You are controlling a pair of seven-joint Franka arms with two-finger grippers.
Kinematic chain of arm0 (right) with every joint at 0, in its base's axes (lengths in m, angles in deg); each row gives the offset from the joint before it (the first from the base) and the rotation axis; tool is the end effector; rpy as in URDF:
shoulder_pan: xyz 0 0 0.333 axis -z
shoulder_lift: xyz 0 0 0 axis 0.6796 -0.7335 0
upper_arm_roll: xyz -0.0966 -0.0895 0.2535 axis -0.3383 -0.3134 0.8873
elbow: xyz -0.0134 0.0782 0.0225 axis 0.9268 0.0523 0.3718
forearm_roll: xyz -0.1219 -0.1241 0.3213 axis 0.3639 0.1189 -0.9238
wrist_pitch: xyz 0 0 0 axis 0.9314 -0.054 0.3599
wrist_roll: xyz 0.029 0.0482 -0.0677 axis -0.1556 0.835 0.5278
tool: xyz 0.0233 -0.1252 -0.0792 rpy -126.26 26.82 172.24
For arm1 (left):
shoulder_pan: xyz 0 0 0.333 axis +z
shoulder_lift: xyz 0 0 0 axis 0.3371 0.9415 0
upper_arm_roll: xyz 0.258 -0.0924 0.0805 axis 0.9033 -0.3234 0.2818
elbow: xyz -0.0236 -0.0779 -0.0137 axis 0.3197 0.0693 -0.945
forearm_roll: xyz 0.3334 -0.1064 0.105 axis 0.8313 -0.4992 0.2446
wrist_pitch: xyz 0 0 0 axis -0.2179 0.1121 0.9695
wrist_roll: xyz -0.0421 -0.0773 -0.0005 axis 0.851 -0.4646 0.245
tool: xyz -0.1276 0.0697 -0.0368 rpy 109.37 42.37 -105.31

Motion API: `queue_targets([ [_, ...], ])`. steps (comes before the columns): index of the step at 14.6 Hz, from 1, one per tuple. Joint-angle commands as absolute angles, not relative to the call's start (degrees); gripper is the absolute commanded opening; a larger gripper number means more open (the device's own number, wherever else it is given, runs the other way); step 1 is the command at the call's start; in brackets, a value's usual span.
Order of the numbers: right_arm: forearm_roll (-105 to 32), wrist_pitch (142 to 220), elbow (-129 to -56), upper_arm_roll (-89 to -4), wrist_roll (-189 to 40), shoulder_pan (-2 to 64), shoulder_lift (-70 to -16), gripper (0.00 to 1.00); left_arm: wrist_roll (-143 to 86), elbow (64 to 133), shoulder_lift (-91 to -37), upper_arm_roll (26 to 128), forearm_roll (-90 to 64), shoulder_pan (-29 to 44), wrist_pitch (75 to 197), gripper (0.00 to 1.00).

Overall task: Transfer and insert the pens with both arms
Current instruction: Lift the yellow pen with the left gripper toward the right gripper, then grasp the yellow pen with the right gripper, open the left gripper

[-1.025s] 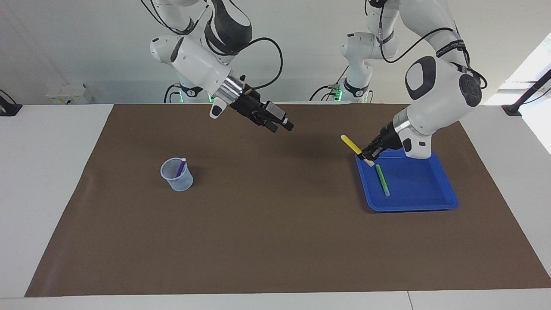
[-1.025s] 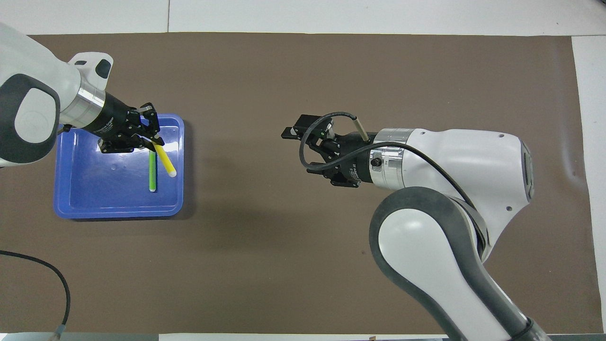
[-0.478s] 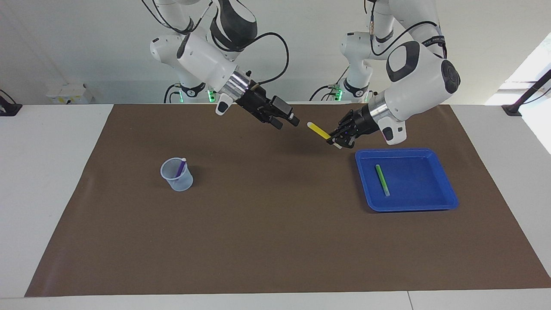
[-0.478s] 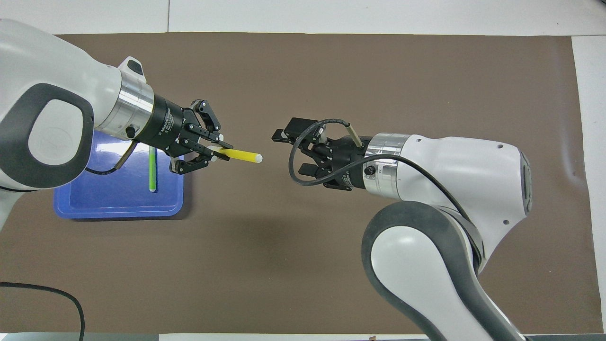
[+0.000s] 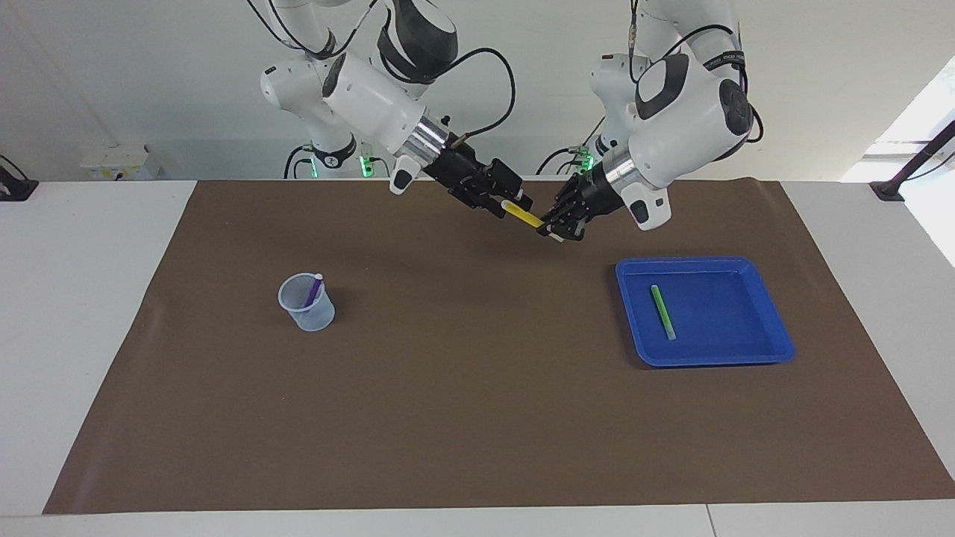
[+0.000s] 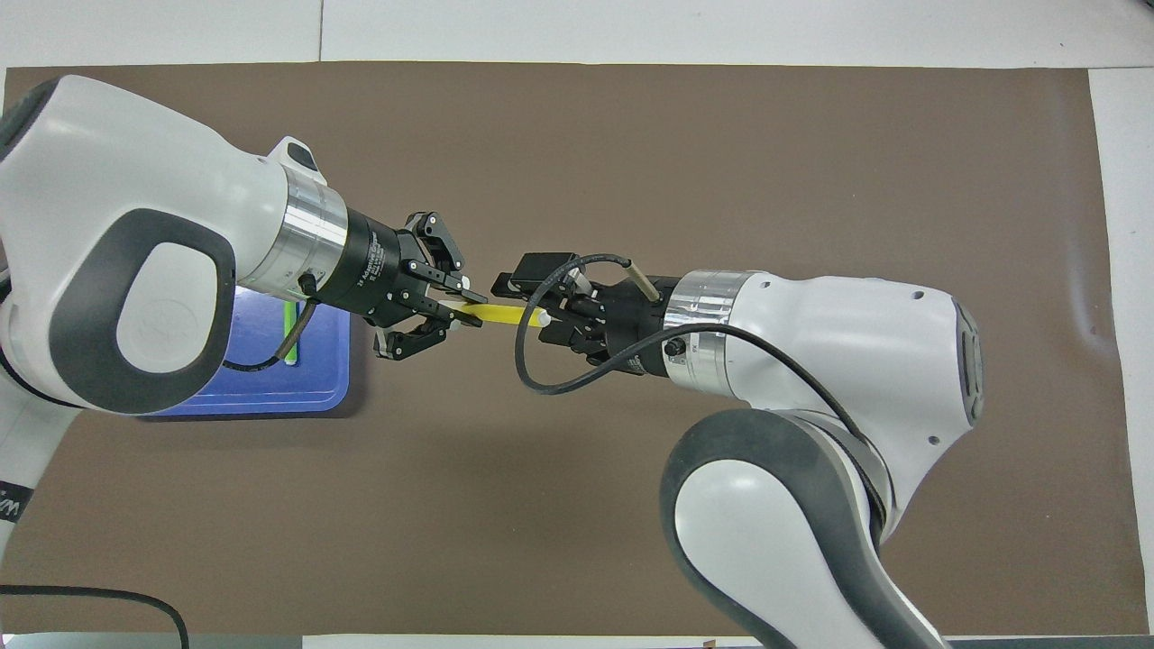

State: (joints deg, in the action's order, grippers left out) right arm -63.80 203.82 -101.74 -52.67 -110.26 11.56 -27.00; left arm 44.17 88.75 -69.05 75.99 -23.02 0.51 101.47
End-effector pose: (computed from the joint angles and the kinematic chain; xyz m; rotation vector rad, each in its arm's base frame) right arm 0.4882 0.3370 0.4775 -2.1430 0.6186 0.0294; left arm 0.4886 -0.2868 0.4736 2.1862 1.6305 -0.7030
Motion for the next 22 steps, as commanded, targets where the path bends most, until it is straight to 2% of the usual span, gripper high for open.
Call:
queue_targets([
  [1,-63.53,204.46,-102.89,-52.59,-108.38,11.79,-25.97,0.73,45.43,92.34,-71.96,76.7,-24.45,-0.17,103.28,0.0],
  [8,-63.53,204.2,-102.89,-52.5,-108.38,11.62,-25.88,0.65,46.75,92.69,-71.96,76.7,-25.86,0.01,104.51,0.0],
  [11,-63.53,204.11,-102.89,-52.59,-108.38,11.61,-25.88,0.52,46.84,92.69,-71.96,76.7,-26.29,0.19,104.51,0.0],
  [13,-63.53,204.2,-102.89,-52.5,-108.3,11.61,-25.88,0.35,46.84,92.69,-72.05,76.7,-26.65,0.19,104.51,0.0],
  [15,-63.45,204.2,-102.98,-52.59,-108.3,11.62,-25.88,0.11,46.84,92.69,-72.05,76.7,-26.82,0.45,104.51,0.0],
  [16,-63.44,204.2,-102.98,-52.5,-108.3,11.53,-25.79,0.03,46.84,92.69,-72.05,76.7,-27.0,0.45,104.51,0.0],
  [17,-63.36,204.11,-103.24,-52.5,-108.03,10.92,-25.7,0.0,46.84,92.69,-72.05,76.7,-27.09,0.45,104.51,0.0],
  [21,-63.09,203.5,-103.51,-52.59,-107.06,11.35,-25.35,0.0,46.23,92.69,-72.4,76.78,-27.44,0.45,105.03,0.0],
  [22,-63.09,202.98,-103.51,-52.59,-107.06,11.53,-25.35,0.0,46.05,92.52,-72.4,76.87,-27.18,0.19,105.56,0.99],
])
